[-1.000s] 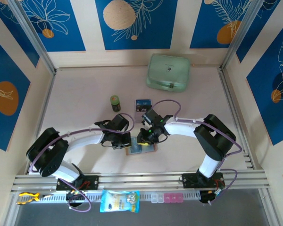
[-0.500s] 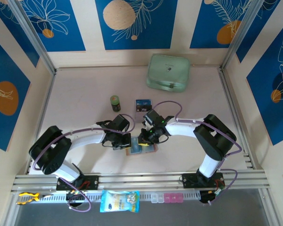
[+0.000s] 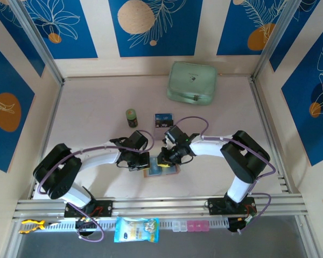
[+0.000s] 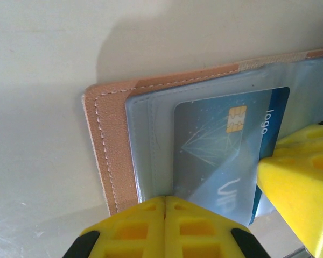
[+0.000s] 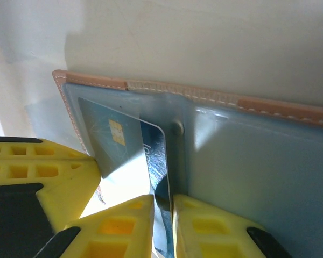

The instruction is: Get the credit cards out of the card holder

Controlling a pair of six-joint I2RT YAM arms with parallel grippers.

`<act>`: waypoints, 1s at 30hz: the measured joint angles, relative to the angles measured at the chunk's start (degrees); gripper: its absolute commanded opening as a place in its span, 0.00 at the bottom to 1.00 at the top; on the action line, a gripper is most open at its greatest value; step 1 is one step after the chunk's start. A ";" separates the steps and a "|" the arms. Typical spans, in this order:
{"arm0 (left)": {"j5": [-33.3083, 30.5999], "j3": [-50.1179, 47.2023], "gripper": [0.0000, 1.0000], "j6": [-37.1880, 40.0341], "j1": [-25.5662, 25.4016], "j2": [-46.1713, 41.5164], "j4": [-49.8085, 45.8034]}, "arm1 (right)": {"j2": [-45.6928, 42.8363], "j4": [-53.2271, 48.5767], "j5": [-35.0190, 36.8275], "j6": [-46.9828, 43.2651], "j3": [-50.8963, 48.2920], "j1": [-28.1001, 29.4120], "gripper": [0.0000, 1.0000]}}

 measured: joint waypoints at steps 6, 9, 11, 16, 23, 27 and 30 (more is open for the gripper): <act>-0.02 0.04 0.03 0.00 0.00 0.00 -0.11 | -0.37 1.25 -0.68 0.22 -1.11 -0.35 0.10; -0.07 0.11 0.03 0.00 0.00 0.00 -0.20 | -1.27 1.46 -0.79 0.20 -1.53 -0.48 0.06; -0.07 0.11 0.03 0.00 0.00 0.00 -0.20 | -1.79 1.57 -0.83 0.22 -1.68 -0.59 0.05; -0.17 0.11 0.04 -0.02 0.00 0.00 -0.20 | -2.60 1.57 -0.94 0.02 -1.81 -1.01 0.04; -0.24 0.17 0.04 0.00 0.00 0.00 -0.31 | -4.68 0.48 -0.85 -0.81 -2.60 -2.32 0.02; -0.26 0.24 0.03 0.00 0.00 0.00 -0.42 | -6.21 -0.87 -0.46 -1.66 -2.60 -3.43 0.02; -0.26 0.28 0.04 0.00 0.00 0.00 -0.46 | -6.99 -2.27 0.15 -2.51 -2.58 -3.91 0.02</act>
